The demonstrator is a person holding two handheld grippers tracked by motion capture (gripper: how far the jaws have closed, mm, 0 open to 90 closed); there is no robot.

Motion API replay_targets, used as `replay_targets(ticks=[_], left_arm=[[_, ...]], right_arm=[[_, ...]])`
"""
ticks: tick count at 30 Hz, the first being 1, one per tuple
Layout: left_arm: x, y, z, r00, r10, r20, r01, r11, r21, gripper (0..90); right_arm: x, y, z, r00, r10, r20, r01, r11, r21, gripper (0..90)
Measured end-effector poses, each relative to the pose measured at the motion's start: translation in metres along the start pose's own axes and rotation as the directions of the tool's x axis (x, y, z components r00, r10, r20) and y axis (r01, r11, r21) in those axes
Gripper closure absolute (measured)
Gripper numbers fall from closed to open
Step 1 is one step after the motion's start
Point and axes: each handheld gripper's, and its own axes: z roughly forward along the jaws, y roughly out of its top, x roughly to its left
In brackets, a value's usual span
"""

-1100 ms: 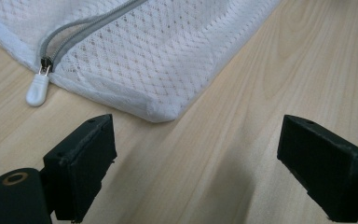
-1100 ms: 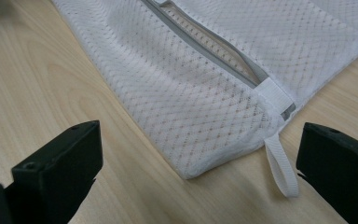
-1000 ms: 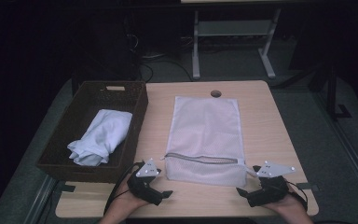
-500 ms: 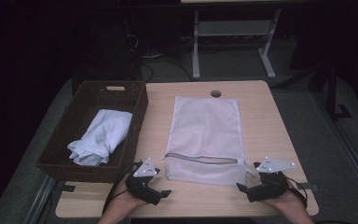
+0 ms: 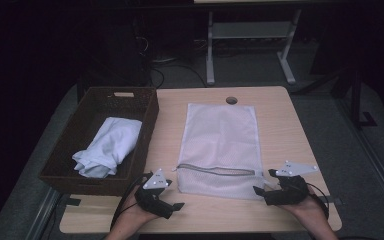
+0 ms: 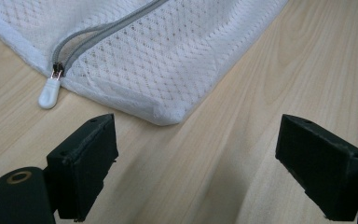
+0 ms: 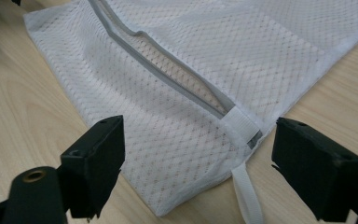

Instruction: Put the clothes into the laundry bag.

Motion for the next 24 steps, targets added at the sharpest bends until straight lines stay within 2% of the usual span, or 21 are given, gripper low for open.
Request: replay_targets(ticks=[3,10,16,24], left_arm=[[0.000,0.000,0.000,1.0000,0.001,0.000,-0.001,1.0000,0.004,12.1],[0.001,0.001,0.001,1.0000,0.000,0.000,0.000,1.0000,0.003,12.1],[0.001,0.001,0.000,1.0000,0.001,0.000,-0.001,1.0000,0.004,12.2],[0.000,0.002,-0.001,1.0000,0.002,-0.004,-0.002,1.0000,-0.003,12.2]], right_arm=[[-0.002,0.005,-0.003,1.0000,0.002,0.001,-0.002,1.000,-0.008,22.5],[-0.005,0.015,0.002,1.0000,0.007,-0.007,-0.007,1.000,0.001,26.0],[-0.006,0.019,0.006,1.0000,0.005,-0.009,-0.005,1.000,0.006,32.7],[-0.013,0.029,0.008,0.9998,0.018,-0.001,-0.018,1.000,-0.004,46.2]])
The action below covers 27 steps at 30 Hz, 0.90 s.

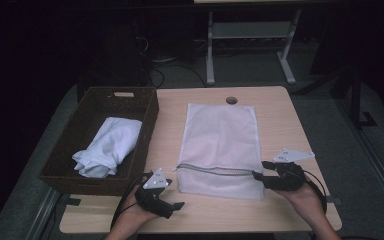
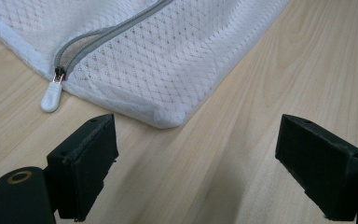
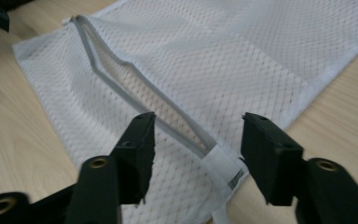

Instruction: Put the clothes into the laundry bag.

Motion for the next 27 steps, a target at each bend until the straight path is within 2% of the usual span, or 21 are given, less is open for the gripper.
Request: replay_targets(ticks=[9,10,11,12,13,17,20,21,27], left_arm=[[0.002,0.002,-0.001,1.0000,-0.004,-0.003,0.004,1.0000,-0.008,12.5],[0.002,0.001,-0.001,1.0000,-0.002,-0.001,0.002,1.0000,-0.007,12.5],[0.002,0.001,0.000,1.0000,-0.002,-0.002,0.002,1.0000,-0.007,12.5],[0.002,0.001,0.000,1.0000,-0.004,-0.001,0.004,1.0000,-0.006,12.5],[0.002,0.002,0.000,1.0000,-0.001,-0.001,0.001,1.0000,-0.007,12.5],[0.002,0.002,0.000,1.0000,0.003,-0.001,-0.003,1.0000,-0.007,12.5],[0.002,0.002,0.000,1.0000,0.003,0.000,-0.003,1.0000,-0.007,12.5],[0.002,0.002,0.000,1.0000,-0.009,0.002,0.009,0.9999,-0.014,12.4],[0.002,0.002,-0.001,0.9997,-0.024,-0.003,0.024,0.9995,-0.022,12.4]], right_arm=[[-0.016,0.017,0.015,0.9968,0.018,0.078,-0.019,1.000,0.012,73.9],[-0.016,0.017,0.015,0.9968,0.018,0.078,-0.019,1.000,0.012,73.9],[-0.020,0.021,0.019,0.9954,0.016,0.094,-0.018,1.000,0.021,78.9],[-0.020,0.021,0.019,0.9954,0.016,0.094,-0.018,1.000,0.021,78.9],[-0.023,0.025,0.023,0.9940,0.020,0.108,-0.023,0.999,0.026,83.1],[-0.029,0.032,0.030,0.9929,0.031,0.115,-0.034,0.999,0.022,88.3],[-0.031,0.034,0.032,0.9929,0.034,0.114,-0.037,0.999,0.026,88.7],[-0.036,0.038,0.037,0.9925,0.042,0.114,-0.047,0.998,0.036,89.6],[-0.046,0.043,0.051,0.9907,0.072,0.116,-0.078,0.996,0.048,89.6]])
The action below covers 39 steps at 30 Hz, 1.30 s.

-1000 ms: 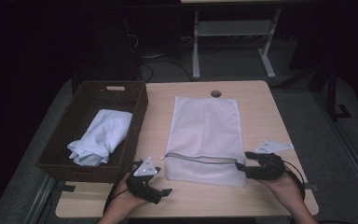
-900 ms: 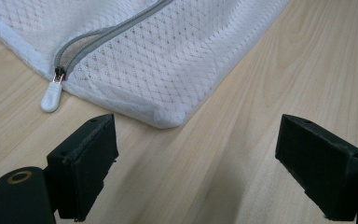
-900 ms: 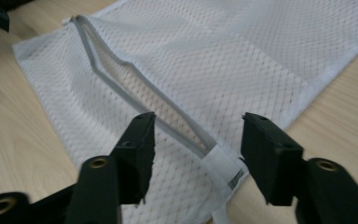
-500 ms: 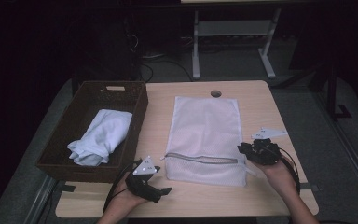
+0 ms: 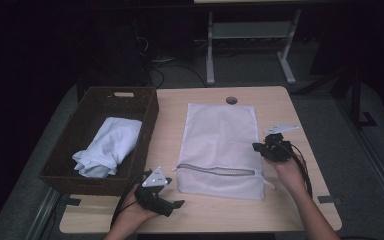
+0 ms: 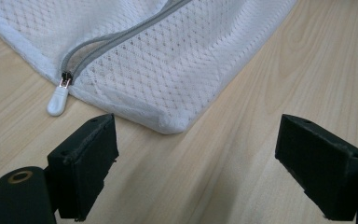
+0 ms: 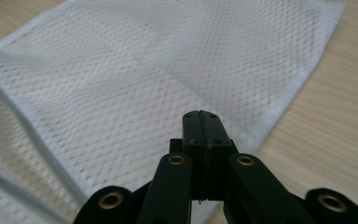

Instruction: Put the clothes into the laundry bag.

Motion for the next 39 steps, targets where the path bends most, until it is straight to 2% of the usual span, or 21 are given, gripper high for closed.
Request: replay_targets(ticks=[7,18,39], left_arm=[[-0.001,0.000,0.001,0.9999,0.015,0.000,-0.015,0.9999,0.007,12.4],[-0.001,-0.001,0.003,0.9997,0.025,0.002,-0.025,0.9995,0.020,12.4],[-0.002,-0.001,0.002,0.9998,0.021,0.001,-0.021,0.9995,0.023,12.5]], right_arm=[[-0.009,-0.006,0.018,0.9997,0.021,0.014,-0.022,0.997,0.070,89.7],[-0.016,-0.014,0.028,0.9995,0.018,0.026,-0.022,0.989,0.145,89.6],[-0.015,-0.014,0.028,0.9997,0.004,0.026,-0.009,0.986,0.164,89.7]])
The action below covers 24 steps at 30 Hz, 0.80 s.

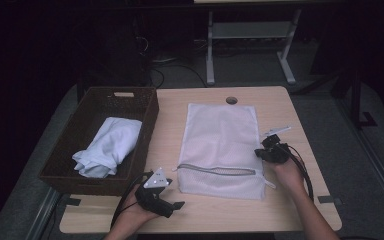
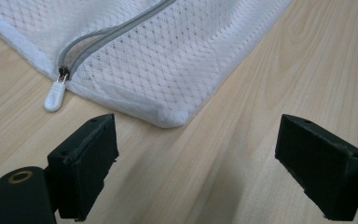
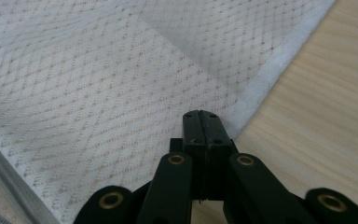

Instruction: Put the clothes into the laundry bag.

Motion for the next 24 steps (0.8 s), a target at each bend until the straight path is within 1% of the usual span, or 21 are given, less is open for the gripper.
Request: replay_targets(ticks=[5,12,15,24], left_arm=[[0.000,0.000,0.000,1.0000,0.003,0.000,-0.003,1.0000,0.001,12.5],[0.000,0.000,0.000,1.0000,0.004,-0.001,-0.004,1.0000,0.002,12.5],[0.000,0.000,0.000,1.0000,0.003,0.000,-0.003,1.0000,0.002,12.5],[0.000,0.000,0.000,1.0000,0.003,0.000,-0.003,1.0000,0.003,12.5]], right_arm=[[-0.004,-0.001,-0.001,1.0000,0.008,0.005,-0.008,1.000,-0.001,89.7],[-0.013,-0.005,-0.005,0.9994,0.021,0.025,-0.021,1.000,0.002,89.7],[-0.017,-0.007,-0.006,0.9992,0.029,0.027,-0.029,1.000,0.002,89.7],[-0.026,-0.011,-0.010,0.9974,0.044,0.057,-0.044,0.999,0.004,89.7]])
